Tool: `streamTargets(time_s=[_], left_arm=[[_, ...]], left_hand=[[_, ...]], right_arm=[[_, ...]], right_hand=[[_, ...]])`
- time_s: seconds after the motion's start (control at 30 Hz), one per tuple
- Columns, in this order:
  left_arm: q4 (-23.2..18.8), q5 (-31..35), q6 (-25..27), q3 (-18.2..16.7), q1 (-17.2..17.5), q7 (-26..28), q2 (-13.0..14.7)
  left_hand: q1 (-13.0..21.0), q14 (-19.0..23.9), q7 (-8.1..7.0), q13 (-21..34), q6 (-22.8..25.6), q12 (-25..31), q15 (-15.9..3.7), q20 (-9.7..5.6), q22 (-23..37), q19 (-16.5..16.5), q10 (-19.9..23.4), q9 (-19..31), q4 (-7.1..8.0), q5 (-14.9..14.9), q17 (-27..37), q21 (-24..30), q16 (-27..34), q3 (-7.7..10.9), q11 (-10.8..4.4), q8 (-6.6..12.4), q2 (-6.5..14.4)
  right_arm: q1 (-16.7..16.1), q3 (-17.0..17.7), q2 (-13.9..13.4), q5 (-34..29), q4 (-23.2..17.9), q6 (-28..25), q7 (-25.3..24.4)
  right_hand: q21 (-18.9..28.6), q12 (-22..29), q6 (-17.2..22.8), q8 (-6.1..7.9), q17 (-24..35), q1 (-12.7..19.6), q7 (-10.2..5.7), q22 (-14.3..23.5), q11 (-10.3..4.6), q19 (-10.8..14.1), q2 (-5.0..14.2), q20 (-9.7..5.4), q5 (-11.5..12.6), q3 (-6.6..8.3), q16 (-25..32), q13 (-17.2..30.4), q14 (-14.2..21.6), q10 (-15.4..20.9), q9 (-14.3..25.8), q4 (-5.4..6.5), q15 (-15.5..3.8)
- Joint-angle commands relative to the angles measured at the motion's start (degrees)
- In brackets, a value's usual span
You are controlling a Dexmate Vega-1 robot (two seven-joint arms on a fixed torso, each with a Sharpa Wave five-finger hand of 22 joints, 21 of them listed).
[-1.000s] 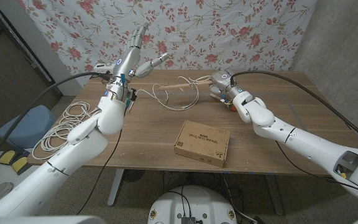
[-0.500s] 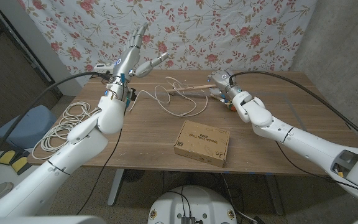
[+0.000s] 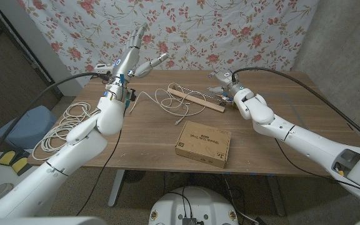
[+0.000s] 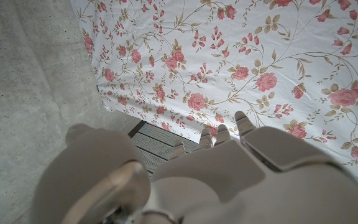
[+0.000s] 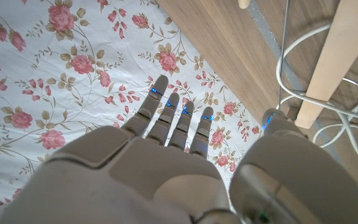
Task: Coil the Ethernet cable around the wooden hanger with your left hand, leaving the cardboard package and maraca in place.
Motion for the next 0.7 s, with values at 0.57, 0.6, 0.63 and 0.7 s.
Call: streamTargets(time_s=[0.57, 0.6, 0.63, 0.7], left_arm=[[1.3, -8.9, -0.5, -2.7, 3.2, -2.2, -1.3], [1.6, -9.3, -0.5, -2.5, 3.2, -2.2, -1.4], [2.0, -9.9, -0.6, -2.4, 3.1, -2.4, -1.5], [2.7, -11.0, -0.4, -2.1, 3.0, -2.8, -1.8]], left_hand=[[-0.6, -6.0, -0.43, 0.1, -11.2, 0.9, -0.06, 0.26, 0.3, -6.5, -10.2, 0.0, 0.05, -0.6, 0.1, 0.4, 1.0, 0.54, -1.79, 1.0, 2.2], [-0.6, -5.9, -0.43, 0.1, -11.2, 0.9, -0.05, 0.26, 0.3, -6.5, -10.2, 0.0, 0.06, -0.6, 0.1, 0.5, 1.0, 0.55, -1.8, 0.98, 2.2], [-0.6, -5.9, -0.47, 0.1, -11.2, 0.9, -0.03, 0.26, 0.3, -6.4, -10.2, 0.0, 0.07, -0.6, 0.1, 0.5, 1.0, 0.56, -1.75, 0.96, 2.3], [-0.7, -6.0, -0.37, 0.1, -11.3, 0.8, 0.03, 0.26, 0.3, -6.2, -10.5, 0.0, 0.1, -0.7, 0.1, 0.5, 0.9, 0.6, -1.6, 0.85, 2.4]], right_arm=[[-6.3, 19.8, 5.6, 54.4, 6.6, 24.8, -8.2], [-6.5, 20.4, 6.4, 57.2, 7.6, 26.0, -8.0], [-6.7, 20.9, 7.1, 59.2, 8.6, 27.4, -8.2], [-6.9, 21.4, 8.1, 61.8, 10.1, 29.8, -8.8]], right_hand=[[-4.6, -5.9, -1.2, -4.28, -3.8, -6.6, 1.66, -0.2, 2.22, -0.5, 7.44, -1.16, 0.6, 0.02, -3.5, -0.1, -5.3, -3.9, 0.0, 0.93, -1.61], [-6.3, -6.9, -1.0, -4.81, -4.8, -7.0, 1.7, -0.3, 3.32, -2.5, 6.98, 1.15, 0.4, -0.31, -4.5, -0.2, -6.7, -4.7, 0.0, 0.55, -0.31], [-7.2, -7.4, -0.9, -5.08, -5.3, -7.2, 1.71, -0.3, 3.47, -3.6, 6.9, 2.33, 0.4, -0.43, -4.9, -0.2, -7.4, -4.9, 0.0, 0.45, 0.19], [-10.1, -8.7, -0.2, -5.87, -6.9, -7.7, 1.92, -0.3, 3.48, -6.7, 6.48, 7.87, 0.2, -0.89, -6.5, -0.3, -10.3, -4.7, 0.0, -0.08, 2.64]])
